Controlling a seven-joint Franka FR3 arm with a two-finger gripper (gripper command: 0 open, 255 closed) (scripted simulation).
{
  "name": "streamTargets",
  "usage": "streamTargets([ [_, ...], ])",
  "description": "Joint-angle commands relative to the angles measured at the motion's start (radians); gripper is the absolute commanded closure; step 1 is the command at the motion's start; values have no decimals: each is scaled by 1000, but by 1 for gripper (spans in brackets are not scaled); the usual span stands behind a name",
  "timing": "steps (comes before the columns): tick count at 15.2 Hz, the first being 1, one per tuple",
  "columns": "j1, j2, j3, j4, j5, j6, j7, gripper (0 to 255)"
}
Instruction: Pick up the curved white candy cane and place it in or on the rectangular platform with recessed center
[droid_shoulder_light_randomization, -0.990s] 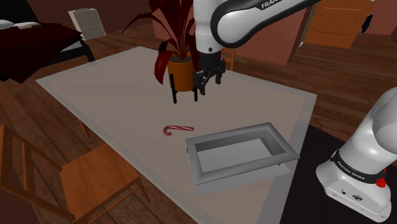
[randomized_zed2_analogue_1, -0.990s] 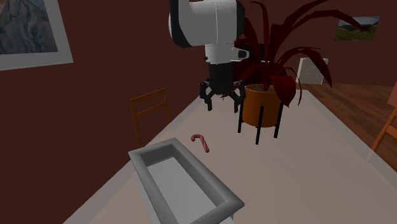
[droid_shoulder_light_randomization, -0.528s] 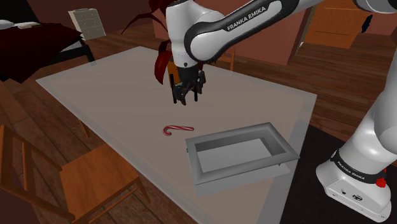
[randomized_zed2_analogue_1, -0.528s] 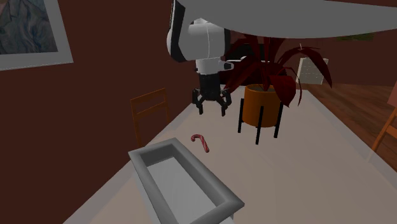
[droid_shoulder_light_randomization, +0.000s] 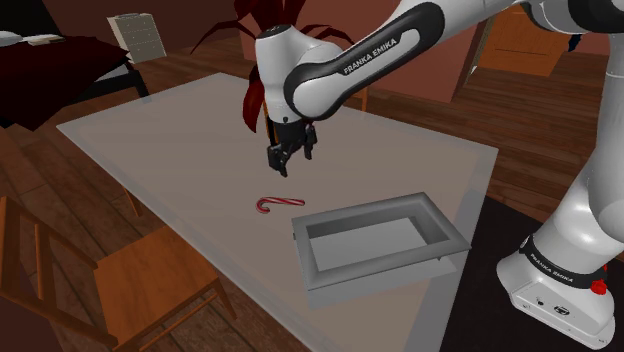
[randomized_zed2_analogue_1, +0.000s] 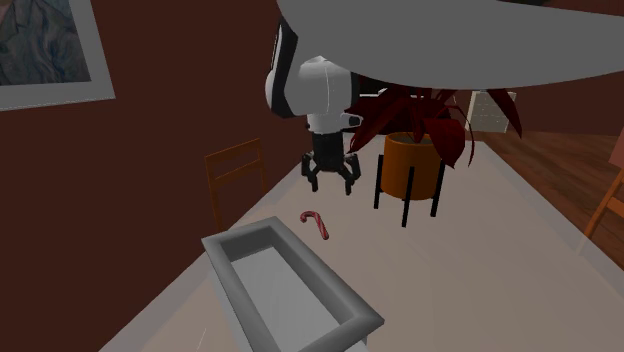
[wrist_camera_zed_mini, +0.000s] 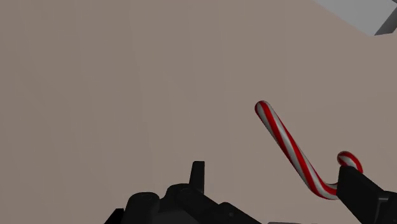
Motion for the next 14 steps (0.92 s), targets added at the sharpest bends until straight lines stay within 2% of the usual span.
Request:
streamTargets([
  [1,1,10,-2,-8,-6,17,4,0],
  [8,1,10,-2,-7,-6,17,4,0],
  [9,1,10,-2,-7,-6,17,4,255],
  [14,1,10,-2,-7,-6,17,4,255],
])
